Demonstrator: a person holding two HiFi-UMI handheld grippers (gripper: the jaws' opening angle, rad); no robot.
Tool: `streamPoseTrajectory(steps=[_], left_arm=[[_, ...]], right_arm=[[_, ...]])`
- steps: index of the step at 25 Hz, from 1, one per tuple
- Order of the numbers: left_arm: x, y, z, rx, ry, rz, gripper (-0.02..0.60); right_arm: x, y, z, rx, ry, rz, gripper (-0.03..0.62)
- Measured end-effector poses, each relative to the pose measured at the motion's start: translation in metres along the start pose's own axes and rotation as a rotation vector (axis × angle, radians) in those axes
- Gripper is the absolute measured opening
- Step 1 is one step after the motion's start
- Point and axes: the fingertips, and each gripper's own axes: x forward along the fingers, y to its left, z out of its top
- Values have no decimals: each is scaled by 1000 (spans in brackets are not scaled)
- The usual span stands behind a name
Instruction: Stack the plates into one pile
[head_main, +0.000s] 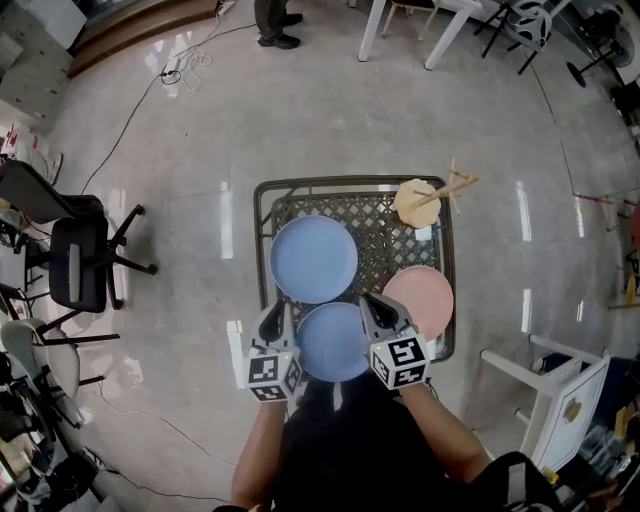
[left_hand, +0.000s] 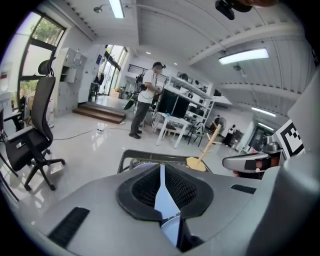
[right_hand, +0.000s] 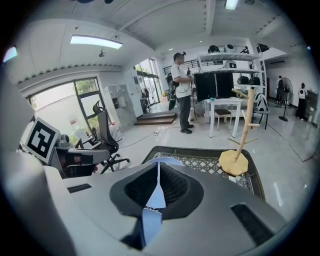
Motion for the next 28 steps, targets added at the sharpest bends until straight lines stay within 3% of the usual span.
streamPoseTrajectory(steps=[6, 13, 18, 28], left_arm=[[38, 14, -31, -34, 99, 2, 80], [74, 40, -60, -50, 172, 42, 106], [95, 58, -78, -52, 209, 82, 114], [126, 82, -125, -66, 342, 130, 160]], right_arm=[[47, -24, -32, 26, 110, -22, 9], [95, -44, -69, 55, 227, -41, 13], [121, -60, -92, 87, 296, -66, 66], [149, -81, -128, 123, 400, -94, 69]])
